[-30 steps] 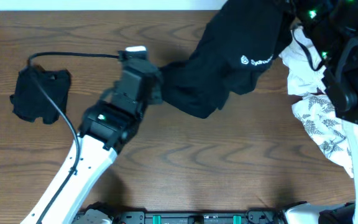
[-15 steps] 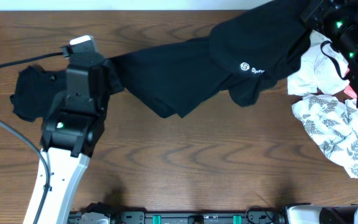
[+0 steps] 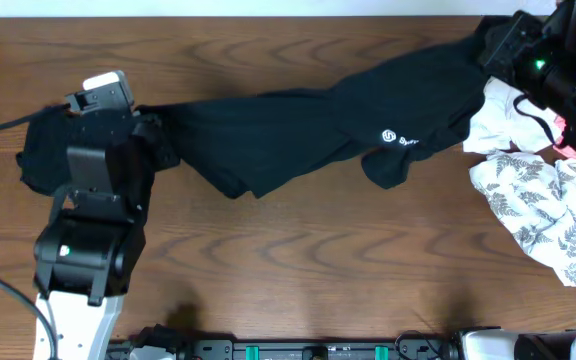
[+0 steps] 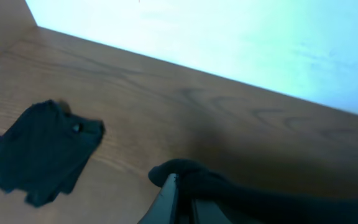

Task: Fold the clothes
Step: 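Pull the shirt leftward with the left gripper, spreading it across the table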

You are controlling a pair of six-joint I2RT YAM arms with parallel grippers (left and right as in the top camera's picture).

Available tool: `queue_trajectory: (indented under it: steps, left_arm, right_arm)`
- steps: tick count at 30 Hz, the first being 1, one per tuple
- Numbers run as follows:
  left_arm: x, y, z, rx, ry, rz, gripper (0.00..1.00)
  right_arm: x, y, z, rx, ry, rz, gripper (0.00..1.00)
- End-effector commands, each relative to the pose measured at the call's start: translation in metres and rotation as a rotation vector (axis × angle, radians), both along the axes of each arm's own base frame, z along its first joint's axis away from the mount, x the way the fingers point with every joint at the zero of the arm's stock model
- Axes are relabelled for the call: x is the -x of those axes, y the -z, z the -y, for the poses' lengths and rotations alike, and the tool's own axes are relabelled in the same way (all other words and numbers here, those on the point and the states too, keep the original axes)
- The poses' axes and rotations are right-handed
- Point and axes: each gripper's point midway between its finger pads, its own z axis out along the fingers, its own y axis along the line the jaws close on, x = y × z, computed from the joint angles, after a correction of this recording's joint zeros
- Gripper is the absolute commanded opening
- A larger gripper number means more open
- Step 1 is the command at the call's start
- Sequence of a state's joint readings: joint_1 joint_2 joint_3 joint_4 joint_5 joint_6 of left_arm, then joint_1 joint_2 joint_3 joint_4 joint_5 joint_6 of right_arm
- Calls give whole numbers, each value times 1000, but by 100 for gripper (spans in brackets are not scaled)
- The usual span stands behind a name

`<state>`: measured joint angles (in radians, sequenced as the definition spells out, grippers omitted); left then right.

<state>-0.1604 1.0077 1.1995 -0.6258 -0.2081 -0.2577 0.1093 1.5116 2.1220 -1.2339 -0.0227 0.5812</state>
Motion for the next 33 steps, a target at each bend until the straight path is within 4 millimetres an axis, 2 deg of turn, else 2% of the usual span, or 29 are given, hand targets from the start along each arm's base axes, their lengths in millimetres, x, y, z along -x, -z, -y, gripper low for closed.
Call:
queue_trajectory:
  steps: [1,9,16,19,23,25,30,33]
  left_arm:
    - [12,-11,-5,-22,3,20,6]
    - [39,-28,-6,-8,17,67,6]
    - [69,-35,-5,16,48,89,6]
    - [77,-35,-6,17,48,89,6]
    - [71,-31,-5,19,46,71,6]
    - [62,-22,-3,17,48,33,6]
    - [32,14,6,12,68,-104,6]
    - [1,40,12,8,75,-179,6]
  right_arm:
    - [25,-23,6,-13,16,52,1]
    - [78,-32,12,-13,16,45,1]
    - [123,-21,16,-15,24,-28,1]
    - [133,-19,17,-16,25,-37,1]
    - [127,-16,19,-5,37,-52,4]
    - [118,-8,19,2,40,-86,7]
    - [89,21,16,26,32,-205,8]
    - [60,44,15,46,34,-284,9]
